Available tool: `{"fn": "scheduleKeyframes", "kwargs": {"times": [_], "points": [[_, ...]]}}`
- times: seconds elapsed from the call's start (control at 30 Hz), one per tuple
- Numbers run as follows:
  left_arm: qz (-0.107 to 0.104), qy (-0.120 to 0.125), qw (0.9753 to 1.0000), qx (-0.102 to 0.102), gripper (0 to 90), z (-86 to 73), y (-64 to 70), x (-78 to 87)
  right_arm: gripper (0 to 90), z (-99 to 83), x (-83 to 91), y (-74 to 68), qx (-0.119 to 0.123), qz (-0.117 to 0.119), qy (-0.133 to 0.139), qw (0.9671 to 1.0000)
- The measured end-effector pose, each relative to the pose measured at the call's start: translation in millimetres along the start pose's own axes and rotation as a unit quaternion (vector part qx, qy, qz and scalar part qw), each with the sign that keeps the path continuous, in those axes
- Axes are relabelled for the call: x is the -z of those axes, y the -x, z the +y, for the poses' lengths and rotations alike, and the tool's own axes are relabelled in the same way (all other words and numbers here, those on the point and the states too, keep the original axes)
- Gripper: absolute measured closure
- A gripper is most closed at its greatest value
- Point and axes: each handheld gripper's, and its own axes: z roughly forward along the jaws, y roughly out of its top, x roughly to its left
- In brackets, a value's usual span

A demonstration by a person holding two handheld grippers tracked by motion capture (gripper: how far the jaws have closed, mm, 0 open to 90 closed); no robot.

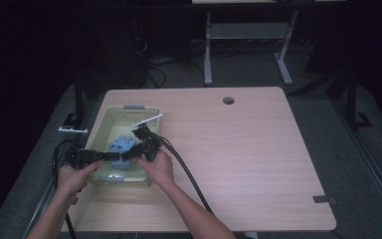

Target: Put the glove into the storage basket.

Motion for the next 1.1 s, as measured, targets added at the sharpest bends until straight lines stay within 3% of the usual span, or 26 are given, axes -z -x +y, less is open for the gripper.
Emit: {"fn": "scheduleKeyframes", "kwargs": {"times": [0.17, 0.77, 0.93, 1.03, 1.1], "points": [[0.012, -0.016, 0.9998, -0.006, 74.1, -1.5, -2.8, -4.5, 69.2, -1.1, -6.4, 0.0, 0.007, -0.015, -0.020, 0.9997], [0.022, -0.022, 0.9995, -0.006, 74.3, -0.4, -0.4, -8.8, 67.1, -0.6, -1.8, -3.6, 0.015, -0.041, -0.027, 0.9987], [0.040, -0.031, 0.9987, -0.009, 74.3, -0.3, -0.3, -13.0, 67.2, 0.9, 8.2, -1.8, 0.016, -0.045, -0.023, 0.9986], [0.062, -0.043, 0.9971, -0.006, 74.1, -0.2, 2.0, -18.1, 67.1, 0.2, 11.9, -4.0, 0.023, -0.048, -0.021, 0.9983], [0.082, -0.054, 0.9950, -0.019, 74.1, 0.4, 3.9, -20.9, 67.1, 0.1, 12.9, -4.7, 0.025, -0.049, -0.021, 0.9983]]}}
